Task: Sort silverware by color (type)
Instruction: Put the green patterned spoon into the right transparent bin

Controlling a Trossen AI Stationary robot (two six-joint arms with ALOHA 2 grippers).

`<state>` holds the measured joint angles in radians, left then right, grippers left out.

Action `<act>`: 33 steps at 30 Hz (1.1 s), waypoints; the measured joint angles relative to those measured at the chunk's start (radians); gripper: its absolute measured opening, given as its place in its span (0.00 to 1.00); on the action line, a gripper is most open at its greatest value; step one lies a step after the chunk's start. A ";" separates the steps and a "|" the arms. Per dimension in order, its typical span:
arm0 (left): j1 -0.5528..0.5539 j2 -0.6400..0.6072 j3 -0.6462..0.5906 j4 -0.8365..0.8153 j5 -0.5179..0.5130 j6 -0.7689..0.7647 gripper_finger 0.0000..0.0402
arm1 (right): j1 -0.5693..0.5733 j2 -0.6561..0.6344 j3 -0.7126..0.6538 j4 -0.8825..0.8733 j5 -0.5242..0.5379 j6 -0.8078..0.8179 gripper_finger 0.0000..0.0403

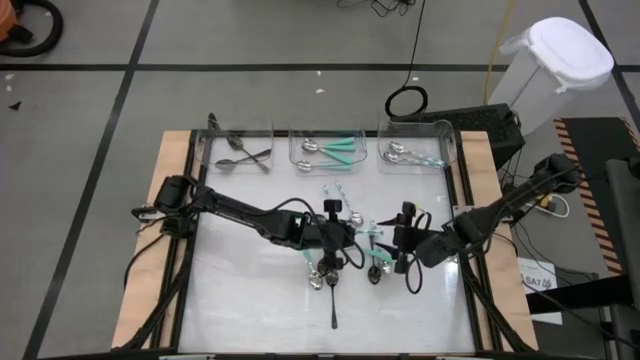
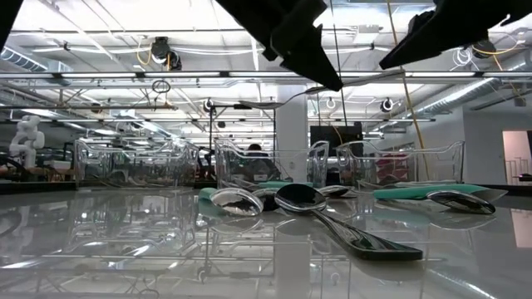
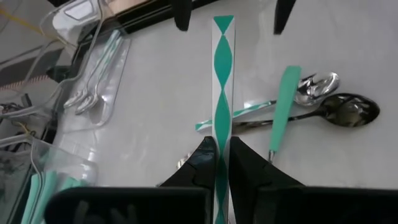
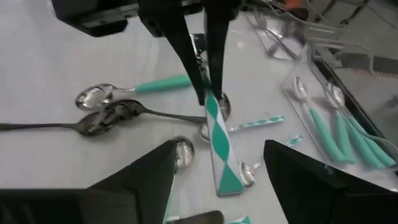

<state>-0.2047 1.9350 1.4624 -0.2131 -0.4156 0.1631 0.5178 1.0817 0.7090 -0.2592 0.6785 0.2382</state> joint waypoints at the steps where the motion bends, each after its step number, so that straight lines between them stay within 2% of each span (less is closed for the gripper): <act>1: 0.001 0.000 0.000 0.006 0.000 0.000 0.05 | -0.006 0.000 0.000 -0.006 0.000 0.001 0.60; 6: 0.000 0.000 0.000 0.037 0.000 0.000 0.05 | -0.021 0.015 0.000 -0.003 0.000 -0.001 0.59; 12: -0.013 0.000 0.000 0.036 0.000 -0.004 0.05 | -0.021 0.054 0.000 0.008 -0.001 -0.029 0.52; 23: -0.021 0.000 0.000 0.020 -0.001 -0.025 0.05 | -0.028 0.074 0.000 0.099 -0.005 -0.127 0.27; 28: -0.021 0.000 0.000 0.015 0.000 -0.027 0.05 | -0.055 0.074 0.000 0.098 -0.102 -0.122 0.16; 33: -0.021 0.000 0.000 0.013 -0.001 -0.031 0.05 | -0.066 0.074 0.000 0.099 -0.105 -0.123 0.18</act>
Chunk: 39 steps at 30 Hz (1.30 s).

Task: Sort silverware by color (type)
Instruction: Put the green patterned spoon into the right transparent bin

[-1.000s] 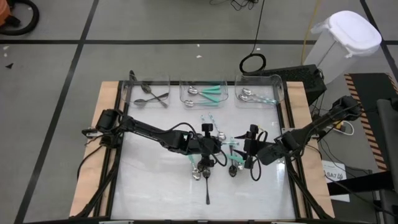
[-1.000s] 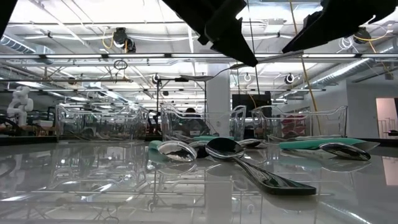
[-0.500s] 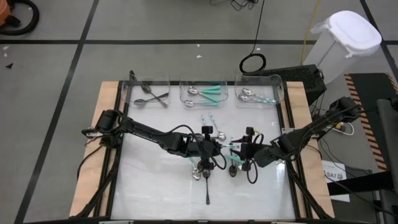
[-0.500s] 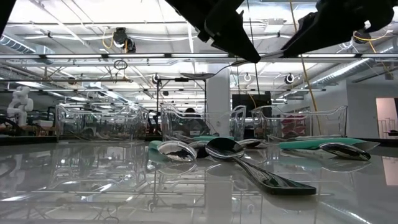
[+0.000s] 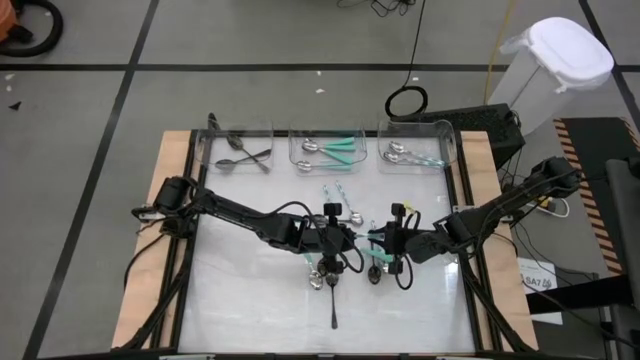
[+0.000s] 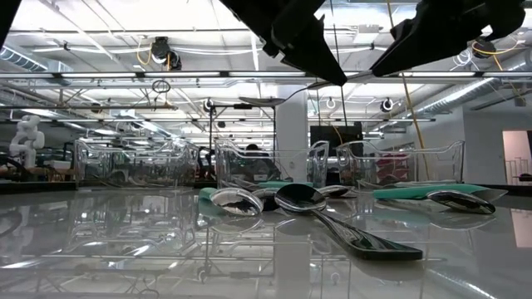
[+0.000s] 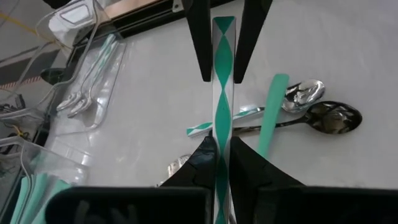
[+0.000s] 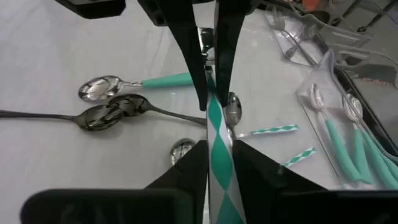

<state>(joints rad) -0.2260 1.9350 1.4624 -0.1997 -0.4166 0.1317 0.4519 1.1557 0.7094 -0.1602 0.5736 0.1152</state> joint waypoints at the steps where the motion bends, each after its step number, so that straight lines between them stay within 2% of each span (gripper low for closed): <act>1: 0.000 0.000 0.000 0.001 0.000 -0.003 0.05 | -0.001 0.000 0.000 -0.001 0.000 -0.001 0.20; 7: 0.000 0.000 0.000 -0.005 -0.001 -0.006 0.05 | -0.001 0.000 0.000 -0.001 0.000 -0.004 0.29; 12: 0.000 0.000 0.000 -0.005 -0.001 -0.006 0.05 | -0.002 0.000 0.000 -0.001 0.001 -0.011 0.31; 16: 0.000 0.000 0.000 -0.005 -0.001 -0.006 0.05 | -0.002 0.000 0.000 -0.001 0.001 -0.019 0.26; 22: 0.000 0.000 0.000 -0.006 -0.001 -0.003 0.05 | -0.005 0.000 0.000 -0.002 -0.004 -0.027 0.12; 30: 0.000 0.000 0.000 -0.007 -0.002 -0.007 0.06 | -0.014 0.000 0.000 -0.005 -0.005 -0.032 0.12; 33: 0.001 0.000 0.000 -0.023 0.006 -0.050 0.16 | -0.015 0.000 0.000 -0.003 -0.003 -0.041 0.13; 36: 0.000 -0.001 0.000 -0.069 0.006 -0.063 0.33 | -0.022 -0.008 0.000 -0.009 0.000 -0.075 0.12; 39: -0.008 -0.001 0.000 -0.091 -0.102 -0.068 0.50 | -0.047 -0.041 0.000 -0.025 -0.001 -0.101 0.12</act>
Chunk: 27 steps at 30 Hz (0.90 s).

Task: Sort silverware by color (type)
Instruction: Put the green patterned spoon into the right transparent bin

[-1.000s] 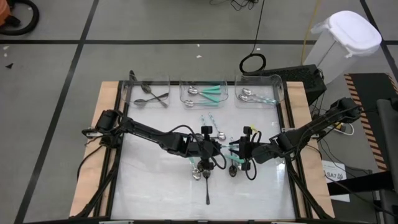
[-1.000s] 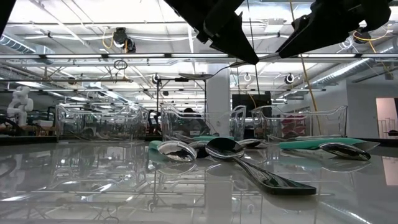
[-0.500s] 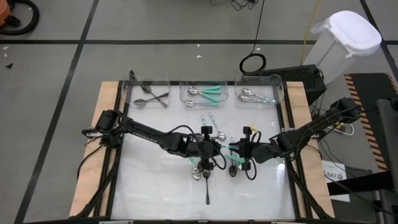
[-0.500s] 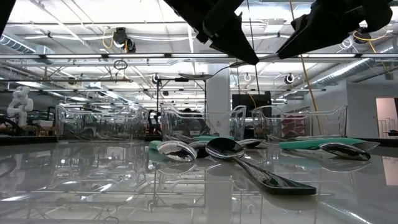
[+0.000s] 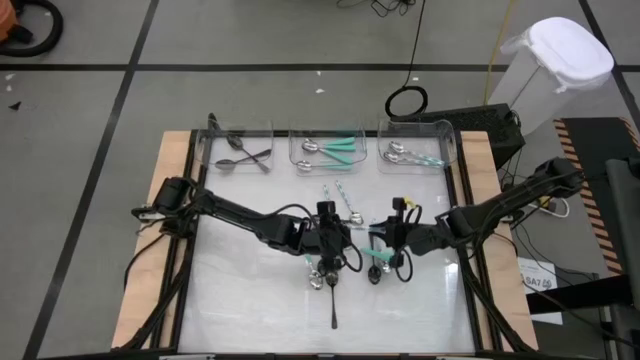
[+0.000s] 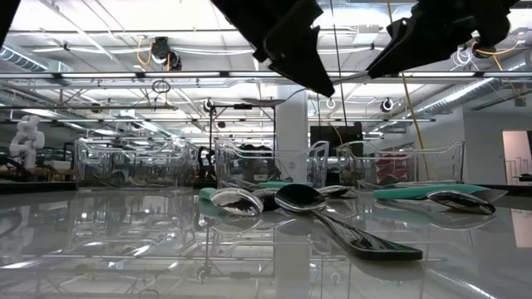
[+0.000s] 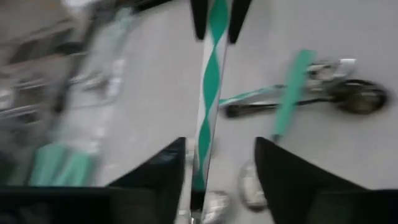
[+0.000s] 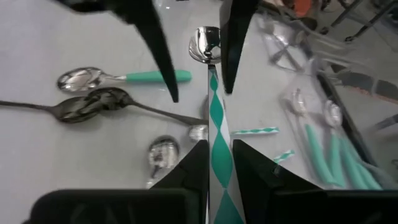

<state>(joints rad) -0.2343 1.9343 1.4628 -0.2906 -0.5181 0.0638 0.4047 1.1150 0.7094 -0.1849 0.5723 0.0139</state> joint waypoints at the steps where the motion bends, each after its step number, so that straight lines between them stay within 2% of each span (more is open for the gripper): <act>1: -0.004 -0.002 0.000 -0.011 -0.045 -0.008 0.54 | -0.011 -0.017 0.000 -0.011 -0.004 -0.005 0.12; 5: -0.014 -0.045 0.000 -0.079 -0.150 -0.043 0.62 | -0.075 -0.104 0.000 -0.080 -0.086 -0.047 0.12; 13: -0.051 -0.134 0.000 -0.214 -0.162 -0.049 0.63 | -0.296 -0.287 0.045 -0.289 -0.285 -0.159 0.12; 27: -0.060 -0.135 0.000 -0.271 -0.127 -0.014 0.63 | -0.726 -0.305 0.326 -0.721 -0.529 -0.425 0.12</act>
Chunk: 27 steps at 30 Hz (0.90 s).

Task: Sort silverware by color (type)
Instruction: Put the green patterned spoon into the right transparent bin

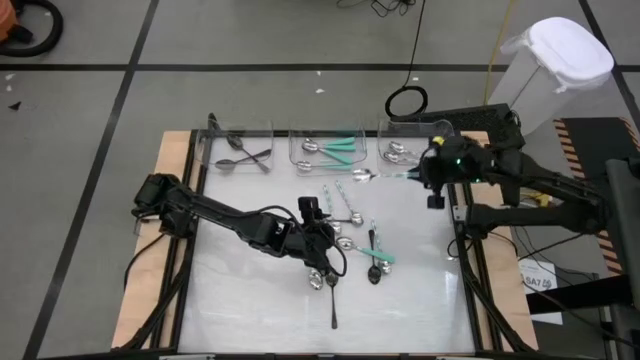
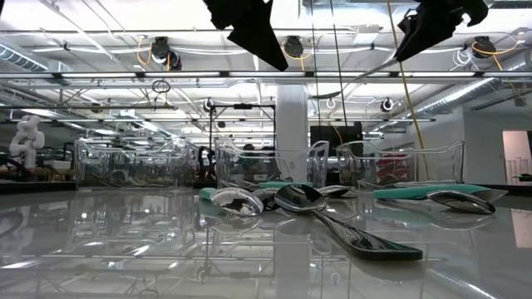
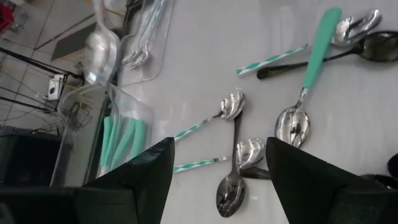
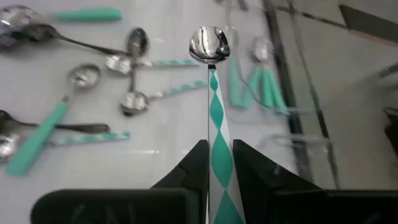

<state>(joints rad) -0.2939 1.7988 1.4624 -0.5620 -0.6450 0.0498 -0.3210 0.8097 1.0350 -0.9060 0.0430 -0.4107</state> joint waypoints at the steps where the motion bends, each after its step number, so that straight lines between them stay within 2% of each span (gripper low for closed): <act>1: -0.001 0.000 0.000 -0.005 0.010 -0.001 0.63 | -0.026 0.000 0.014 -0.018 -0.002 -0.020 0.12; 11: -0.016 0.000 0.000 -0.039 0.039 -0.031 0.63 | -0.274 0.038 0.057 -0.081 -0.020 -0.179 0.12; 19: -0.016 0.000 0.000 -0.043 0.040 -0.055 0.63 | -0.462 0.140 0.057 -0.075 -0.019 -0.215 0.12; 27: -0.029 0.001 0.000 -0.048 0.050 -0.055 0.63 | -0.585 0.193 0.057 -0.051 -0.021 -0.244 0.12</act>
<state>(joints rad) -0.3232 1.7996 1.4624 -0.6102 -0.5945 -0.0055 -0.9059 1.0029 1.0916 -0.9567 0.0217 -0.6543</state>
